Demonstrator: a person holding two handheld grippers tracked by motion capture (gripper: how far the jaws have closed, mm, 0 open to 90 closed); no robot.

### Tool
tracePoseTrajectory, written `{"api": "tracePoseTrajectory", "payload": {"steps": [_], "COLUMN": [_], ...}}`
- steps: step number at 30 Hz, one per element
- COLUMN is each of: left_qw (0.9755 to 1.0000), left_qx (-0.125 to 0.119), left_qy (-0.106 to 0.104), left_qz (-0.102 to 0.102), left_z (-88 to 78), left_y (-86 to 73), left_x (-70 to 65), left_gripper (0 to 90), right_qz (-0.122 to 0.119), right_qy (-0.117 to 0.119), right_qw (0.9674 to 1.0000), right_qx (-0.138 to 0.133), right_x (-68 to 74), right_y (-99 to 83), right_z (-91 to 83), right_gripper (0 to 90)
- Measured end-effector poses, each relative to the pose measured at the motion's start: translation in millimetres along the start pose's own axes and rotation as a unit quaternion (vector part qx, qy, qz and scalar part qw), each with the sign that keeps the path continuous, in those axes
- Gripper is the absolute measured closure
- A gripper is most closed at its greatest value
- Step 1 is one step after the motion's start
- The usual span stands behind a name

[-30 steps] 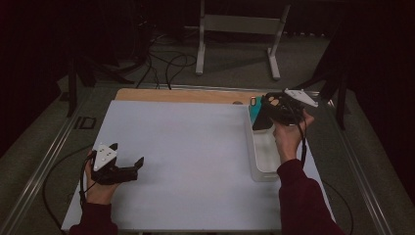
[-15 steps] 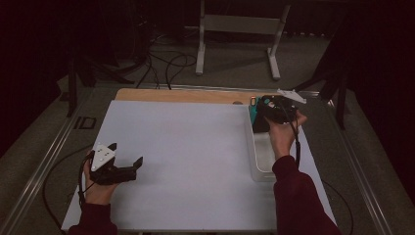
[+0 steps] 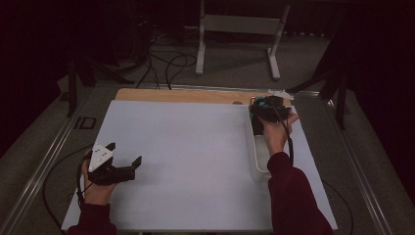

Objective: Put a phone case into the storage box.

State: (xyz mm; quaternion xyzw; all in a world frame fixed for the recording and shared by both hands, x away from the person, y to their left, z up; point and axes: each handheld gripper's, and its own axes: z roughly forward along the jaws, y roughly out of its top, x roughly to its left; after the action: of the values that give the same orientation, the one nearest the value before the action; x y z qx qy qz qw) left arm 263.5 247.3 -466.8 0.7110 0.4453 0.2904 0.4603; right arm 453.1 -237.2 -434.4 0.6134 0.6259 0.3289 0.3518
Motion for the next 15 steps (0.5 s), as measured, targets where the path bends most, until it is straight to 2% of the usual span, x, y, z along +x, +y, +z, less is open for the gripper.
{"api": "tracePoseTrajectory", "payload": {"steps": [5, 7, 9, 11, 13, 15], "left_qw": [1.0000, 1.0000, 1.0000, 1.0000, 1.0000, 1.0000], "left_qx": [0.003, 0.003, 0.003, 0.003, 0.003, 0.003], "left_qy": [-0.001, -0.002, -0.003, -0.003, -0.004, -0.005], "left_qz": [0.003, 0.003, 0.003, 0.002, 0.002, 0.002], "left_z": [0.3, 0.3, 0.1, 0.1, 0.3, 0.3], "left_y": [-0.3, -0.3, -0.4, -0.6, -0.5, -0.5], "left_x": [0.2, 0.0, 0.1, -0.1, -0.9, -1.1], "left_gripper": [0.0, 0.0, 0.1, 0.4, 0.6, 0.7], "right_qz": [-0.003, 0.007, 0.012, 0.011, 0.015, 0.011], "right_qy": [0.002, 0.014, 0.014, 0.013, 0.023, 0.020], "right_qw": [1.0000, 0.9997, 0.9993, 0.9995, 0.9995, 0.9997], "right_qx": [0.008, 0.018, 0.031, 0.028, 0.013, 0.009], "right_x": [3.2, 1.7, 0.3, -0.4, -1.6, -1.5], "right_y": [4.0, 5.0, 5.5, 6.7, 9.4, 11.1], "right_z": [7.6, 11.9, 14.5, 13.7, 10.2, 8.9], "right_gripper": [12.7, 9.8, 7.6, 7.3, 7.2, 7.2]}}
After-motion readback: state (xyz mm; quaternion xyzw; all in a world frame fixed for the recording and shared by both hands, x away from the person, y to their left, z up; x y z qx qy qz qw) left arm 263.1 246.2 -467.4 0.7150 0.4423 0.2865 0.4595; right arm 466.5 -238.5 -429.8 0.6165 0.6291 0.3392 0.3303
